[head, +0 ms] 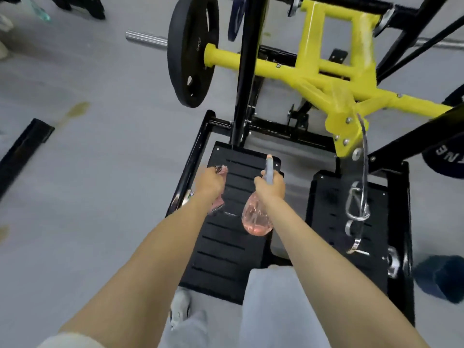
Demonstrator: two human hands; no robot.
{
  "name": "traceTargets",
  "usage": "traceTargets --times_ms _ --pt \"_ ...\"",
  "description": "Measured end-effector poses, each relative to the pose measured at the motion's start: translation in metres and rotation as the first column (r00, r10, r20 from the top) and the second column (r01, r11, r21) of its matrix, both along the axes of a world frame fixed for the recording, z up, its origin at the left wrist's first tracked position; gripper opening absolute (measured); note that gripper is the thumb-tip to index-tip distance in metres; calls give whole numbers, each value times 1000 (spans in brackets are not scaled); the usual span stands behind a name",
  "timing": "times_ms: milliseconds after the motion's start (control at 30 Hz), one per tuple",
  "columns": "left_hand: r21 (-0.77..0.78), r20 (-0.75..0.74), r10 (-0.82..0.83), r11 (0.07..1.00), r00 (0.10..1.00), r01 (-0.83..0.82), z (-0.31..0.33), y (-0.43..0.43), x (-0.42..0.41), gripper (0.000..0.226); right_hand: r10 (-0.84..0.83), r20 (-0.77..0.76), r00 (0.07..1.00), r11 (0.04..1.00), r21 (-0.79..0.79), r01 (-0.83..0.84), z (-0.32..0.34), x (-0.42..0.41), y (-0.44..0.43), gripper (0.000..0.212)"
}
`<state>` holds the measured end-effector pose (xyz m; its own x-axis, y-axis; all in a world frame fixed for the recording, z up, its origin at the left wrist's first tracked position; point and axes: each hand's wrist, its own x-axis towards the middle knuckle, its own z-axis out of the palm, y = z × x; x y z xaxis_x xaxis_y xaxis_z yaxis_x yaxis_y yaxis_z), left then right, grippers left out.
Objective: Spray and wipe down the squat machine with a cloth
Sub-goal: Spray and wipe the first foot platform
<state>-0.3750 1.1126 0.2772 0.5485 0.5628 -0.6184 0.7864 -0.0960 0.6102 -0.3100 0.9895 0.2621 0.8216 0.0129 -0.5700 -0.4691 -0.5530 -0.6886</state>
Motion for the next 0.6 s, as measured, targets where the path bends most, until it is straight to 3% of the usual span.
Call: traceTargets --times_ms 100,233,467,600 --pt "-44 8 -30 999 1000 30 -66 8 -35 27 24 99 995 994 -113 -13 -65 -26 14 23" --pt "-62 -4 -90 994 996 90 -119 31 -63 25 18 55 998 985 -173 -9 -120 -55 21 21" --pt "-115 46 -82 990 996 87 -172 65 -63 20 -94 -69 993 993 -76 88 -176 -76 31 17" --pt "-87 19 -147 985 989 148 -199 68 -63 16 -93 -88 992 992 78 100 -188 -71 48 30"
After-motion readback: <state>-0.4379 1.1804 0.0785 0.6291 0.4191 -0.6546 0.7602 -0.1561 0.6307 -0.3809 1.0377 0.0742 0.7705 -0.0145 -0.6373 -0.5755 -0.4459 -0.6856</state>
